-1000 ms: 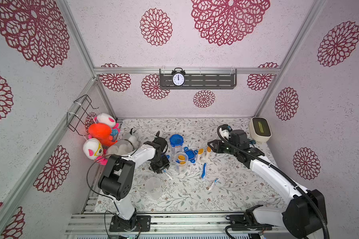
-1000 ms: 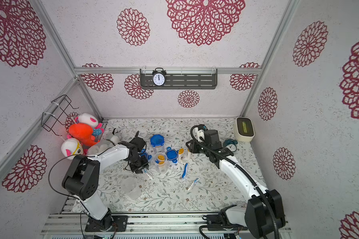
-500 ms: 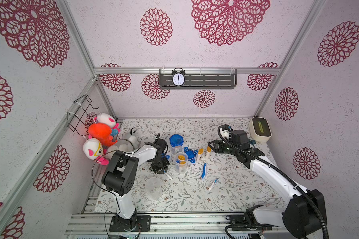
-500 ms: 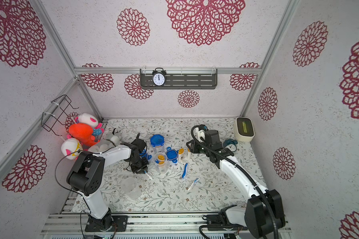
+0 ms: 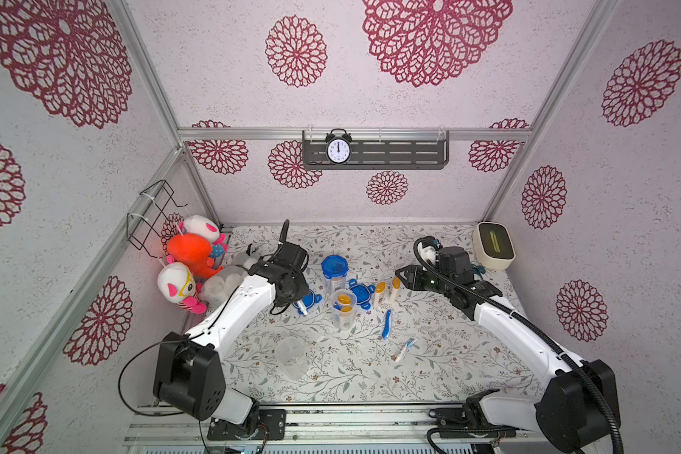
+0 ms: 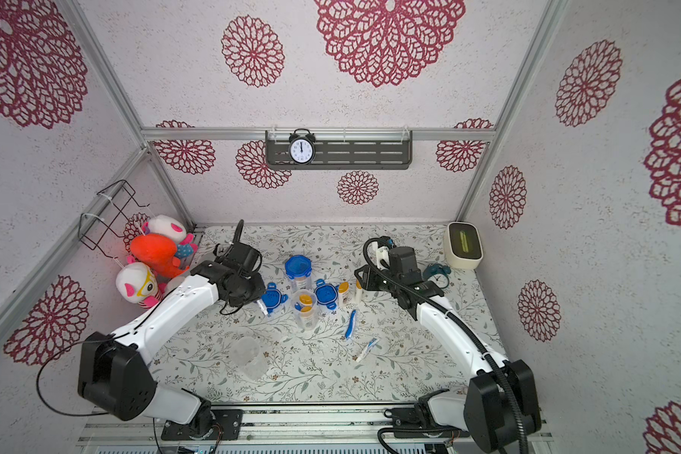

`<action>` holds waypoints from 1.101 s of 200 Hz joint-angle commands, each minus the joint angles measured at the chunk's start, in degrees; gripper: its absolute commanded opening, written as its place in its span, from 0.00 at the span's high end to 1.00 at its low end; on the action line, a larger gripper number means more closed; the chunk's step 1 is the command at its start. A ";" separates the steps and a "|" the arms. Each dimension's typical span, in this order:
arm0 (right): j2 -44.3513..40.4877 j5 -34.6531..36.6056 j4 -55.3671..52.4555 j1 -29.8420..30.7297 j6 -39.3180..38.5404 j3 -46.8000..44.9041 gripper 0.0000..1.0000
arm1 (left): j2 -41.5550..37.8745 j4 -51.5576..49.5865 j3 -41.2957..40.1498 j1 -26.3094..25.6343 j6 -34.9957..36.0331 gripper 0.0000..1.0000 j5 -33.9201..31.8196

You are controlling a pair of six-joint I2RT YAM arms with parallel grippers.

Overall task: Pack away toiletry kits
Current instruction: Place the toiletry item into the container.

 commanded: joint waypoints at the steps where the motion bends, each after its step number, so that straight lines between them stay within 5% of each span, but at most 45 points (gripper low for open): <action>1: -1.58 1.04 1.92 -0.34 1.09 1.38 0.62 | -2.56 0.61 4.61 -3.49 8.16 0.91 -9.92; 50: -0.07 -2.88 3.38 -0.65 1.92 1.71 0.62 | -7.19 18.14 1.87 -10.45 21.02 0.95 -10.01; 88: 3.14 -21.91 4.19 -0.61 0.93 2.96 0.62 | -9.41 33.56 -6.52 -13.77 28.02 0.94 -6.59; 106: 3.88 -24.75 -0.04 -0.60 -0.67 3.74 0.62 | -9.24 37.08 -8.05 -14.50 30.02 0.94 -3.92; 147: 3.94 -23.82 -8.71 -0.76 -4.94 4.89 0.61 | -10.34 44.02 -12.06 -16.45 32.64 0.94 -0.77; 220: 4.11 -25.06 -8.00 -1.70 -4.34 5.75 0.61 | -13.92 50.94 -21.87 -19.96 29.24 0.94 1.07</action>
